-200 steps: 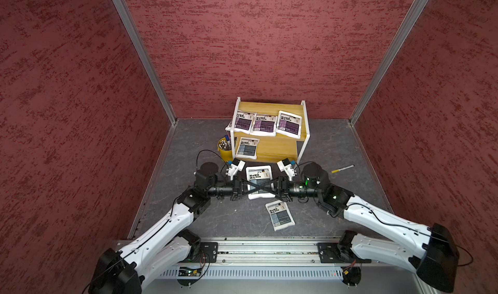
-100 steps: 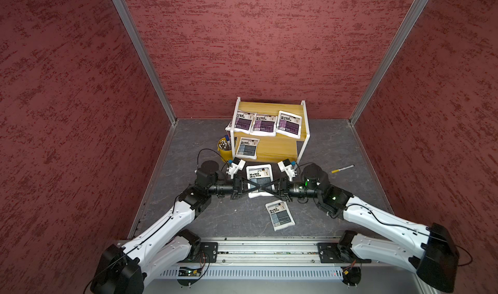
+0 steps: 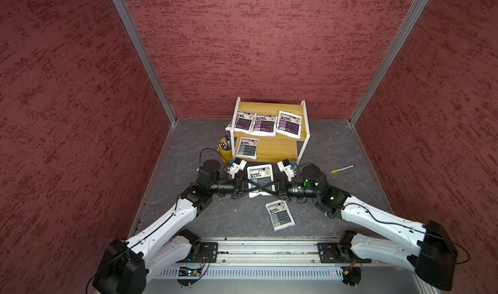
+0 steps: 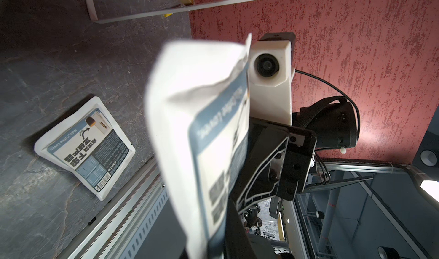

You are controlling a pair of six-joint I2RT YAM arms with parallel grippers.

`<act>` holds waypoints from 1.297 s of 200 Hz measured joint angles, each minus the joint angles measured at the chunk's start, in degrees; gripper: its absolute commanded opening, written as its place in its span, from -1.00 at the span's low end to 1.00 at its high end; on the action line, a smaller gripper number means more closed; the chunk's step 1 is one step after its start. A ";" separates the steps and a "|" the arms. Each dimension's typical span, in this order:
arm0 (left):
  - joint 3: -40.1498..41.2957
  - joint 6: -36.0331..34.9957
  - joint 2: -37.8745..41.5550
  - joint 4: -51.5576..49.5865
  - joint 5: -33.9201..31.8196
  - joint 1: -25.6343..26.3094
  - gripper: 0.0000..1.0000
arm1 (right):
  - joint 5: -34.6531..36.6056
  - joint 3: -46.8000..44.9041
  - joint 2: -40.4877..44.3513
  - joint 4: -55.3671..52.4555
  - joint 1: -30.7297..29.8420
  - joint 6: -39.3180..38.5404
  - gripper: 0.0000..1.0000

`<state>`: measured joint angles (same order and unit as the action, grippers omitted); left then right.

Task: Place the bagged coffee beans on the shelf by color
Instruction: Pick up the bagged coffee beans at the center of the board, then place the bagged coffee beans on the shelf.

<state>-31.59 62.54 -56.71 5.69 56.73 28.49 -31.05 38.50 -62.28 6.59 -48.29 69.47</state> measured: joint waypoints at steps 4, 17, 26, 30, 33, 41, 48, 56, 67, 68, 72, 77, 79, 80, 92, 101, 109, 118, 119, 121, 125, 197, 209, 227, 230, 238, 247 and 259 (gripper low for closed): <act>-0.04 0.02 -0.07 -0.02 0.00 -0.04 -0.72 | 0.07 0.00 0.00 0.00 0.00 -0.02 -0.93; -0.15 0.00 -0.31 0.04 0.09 -0.13 -0.69 | 0.24 0.00 0.00 0.00 0.00 -0.04 -0.94; -0.15 -0.02 -0.39 0.07 0.17 -0.15 -0.66 | 0.26 0.00 0.00 0.00 0.00 -0.07 -0.94; -0.15 0.02 -0.39 0.09 0.17 -0.15 -0.65 | 0.26 0.00 0.00 0.00 0.00 -0.09 -0.94; -0.15 -0.02 -0.39 0.13 0.20 -0.15 -0.63 | 0.26 0.00 0.00 0.00 0.00 -0.11 -0.95; -0.15 -0.02 -0.39 0.28 0.22 -0.15 -0.58 | 0.24 0.00 0.00 0.00 0.00 -0.28 -0.95; -0.15 0.02 -0.39 0.35 0.22 -0.15 -0.52 | 0.24 0.02 0.00 0.00 0.00 -0.46 -0.95; -0.15 0.11 -0.39 0.39 0.22 -0.15 -0.44 | 0.24 0.04 0.00 0.00 0.00 -0.55 -0.94; -0.15 -0.15 -0.39 0.39 0.24 -0.15 -0.31 | 0.24 0.11 0.00 -0.02 0.00 -0.79 -0.95; -0.15 -0.02 -0.39 0.37 0.24 -0.15 -0.30 | 0.24 0.11 0.00 -0.02 0.00 -0.79 -0.95; -0.15 0.00 -0.39 0.35 0.22 -0.15 -0.26 | 0.24 0.11 0.02 -0.02 0.00 -0.87 -0.95; -0.15 0.15 -0.39 0.33 0.20 -0.15 -0.22 | 0.26 0.13 0.02 -0.02 0.00 -0.90 -0.95; -0.15 -0.07 -0.39 0.33 0.22 -0.15 -0.20 | 0.26 0.13 0.02 -0.02 0.00 -0.92 -0.95; -0.15 -0.20 -0.39 0.35 0.24 -0.15 -0.19 | 0.28 0.13 0.02 -0.02 0.00 -0.92 -0.95; -0.20 -0.13 -0.39 0.28 0.20 -0.15 0.14 | 0.50 0.13 0.02 -0.09 0.00 -0.92 -0.95; -0.26 -0.76 -0.37 0.11 0.24 -0.15 0.99 | 0.76 0.13 0.04 -0.15 0.00 -0.92 -0.96; -0.35 -0.66 -0.33 -0.26 0.22 -0.15 1.00 | 1.07 0.13 0.09 -0.28 0.00 -0.92 -0.96; -0.44 -0.96 -0.24 -0.96 0.22 -0.20 0.99 | 1.60 0.13 0.20 -0.48 0.00 -0.92 -0.96; -0.44 -1.01 -0.24 -1.03 0.22 -0.20 0.99 | 1.70 0.13 0.24 -0.52 0.00 -0.92 -0.96; -0.48 -0.96 -0.22 -1.25 0.20 -0.22 0.99 | 1.84 0.13 0.28 -0.57 0.00 -0.92 -0.96; -0.57 -1.22 -0.17 -1.77 0.20 -0.24 0.99 | 2.14 0.13 0.39 -0.66 0.00 -0.92 -0.95; -2.95 -7.21 11.02 -17.66 -0.44 -9.44 0.99 | 13.31 1.92 3.26 -4.59 -0.04 -0.90 -0.94; -3.04 -8.33 13.40 -20.63 -0.50 -11.54 0.99 | 15.41 3.26 2.97 -5.84 -0.04 -0.92 -0.94; -3.04 -9.64 15.96 -24.76 -0.68 -13.97 0.99 | 18.47 6.32 1.42 -7.13 -0.04 -1.05 -0.94; -3.04 -9.79 16.26 -25.35 -0.68 -14.29 0.99 | 18.93 6.82 1.18 -7.30 -0.04 -1.07 -0.94; -3.04 -10.29 16.98 -26.99 -0.76 -15.13 0.99 | 20.46 8.22 0.37 -8.04 -0.04 -1.11 -0.92; -3.06 -10.82 17.73 -28.63 -0.83 -15.96 0.99 | 22.16 9.70 -0.42 -9.20 -0.07 -1.11 -0.91; -3.06 -11.30 18.53 -30.40 -0.83 -16.83 0.99 | 24.35 11.50 -1.46 -10.95 -0.04 -1.16 -0.90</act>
<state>-34.65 51.24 -38.17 -24.71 55.90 11.66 -6.70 50.00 -63.75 -4.36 -48.34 68.31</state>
